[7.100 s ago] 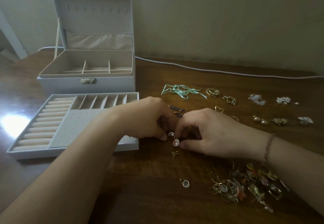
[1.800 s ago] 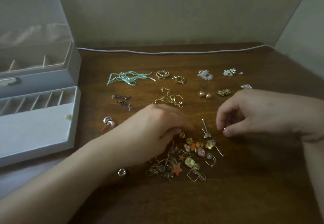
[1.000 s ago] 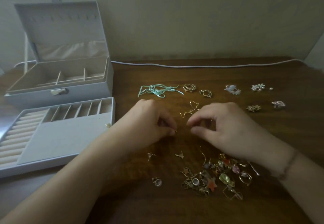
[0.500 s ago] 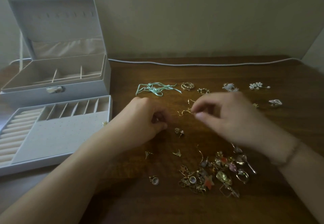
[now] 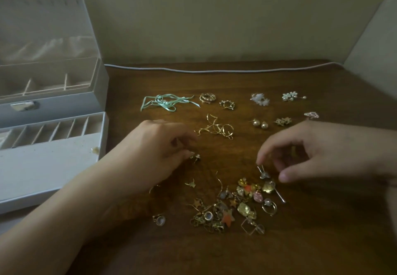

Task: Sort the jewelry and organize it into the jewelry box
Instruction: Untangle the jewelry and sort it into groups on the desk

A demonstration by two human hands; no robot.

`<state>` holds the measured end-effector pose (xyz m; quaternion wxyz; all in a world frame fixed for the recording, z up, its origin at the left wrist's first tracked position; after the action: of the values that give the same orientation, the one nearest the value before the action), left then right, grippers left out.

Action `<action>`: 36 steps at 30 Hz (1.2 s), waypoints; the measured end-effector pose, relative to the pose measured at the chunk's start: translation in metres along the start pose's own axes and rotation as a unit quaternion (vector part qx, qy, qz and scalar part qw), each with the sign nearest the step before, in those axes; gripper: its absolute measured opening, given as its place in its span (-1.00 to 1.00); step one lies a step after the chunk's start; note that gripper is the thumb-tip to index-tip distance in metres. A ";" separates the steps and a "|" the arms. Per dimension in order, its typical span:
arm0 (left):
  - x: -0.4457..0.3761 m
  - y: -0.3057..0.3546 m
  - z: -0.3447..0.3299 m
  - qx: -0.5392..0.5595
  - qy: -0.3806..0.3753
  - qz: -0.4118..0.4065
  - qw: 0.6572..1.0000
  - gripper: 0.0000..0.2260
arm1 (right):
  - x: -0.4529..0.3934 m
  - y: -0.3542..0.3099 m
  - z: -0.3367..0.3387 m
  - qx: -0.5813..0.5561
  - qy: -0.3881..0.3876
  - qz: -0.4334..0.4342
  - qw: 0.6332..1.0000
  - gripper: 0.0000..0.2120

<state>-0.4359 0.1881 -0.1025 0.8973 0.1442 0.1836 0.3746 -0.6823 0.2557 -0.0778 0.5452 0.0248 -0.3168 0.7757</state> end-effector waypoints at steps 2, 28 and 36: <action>-0.001 0.003 -0.002 0.006 -0.002 0.003 1.000 -0.75 | -0.003 -0.003 -0.004 0.016 -0.004 0.011 1.000 -0.62; -0.002 -0.004 -0.004 0.094 -0.004 -0.032 0.995 -0.64 | -0.012 0.001 -0.008 -0.014 0.013 0.042 0.999 -0.55; -0.003 -0.007 -0.002 0.098 -0.006 -0.027 0.995 -0.60 | -0.011 0.002 -0.009 -0.019 0.004 0.039 0.999 -0.52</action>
<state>-0.4344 0.1812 -0.1065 0.8895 0.2285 0.2181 0.3301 -0.6771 0.2511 -0.0901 0.5157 -0.0011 -0.3304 0.7905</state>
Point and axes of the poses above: each hand's wrist, its own x-axis away from the middle knuckle, its own z-axis out of the back of the hand, y = z × x, the point moved 4 cm from there along -x, towards the middle knuckle, and after that the axes turned 2 degrees about -y, right-handed, at the moved point
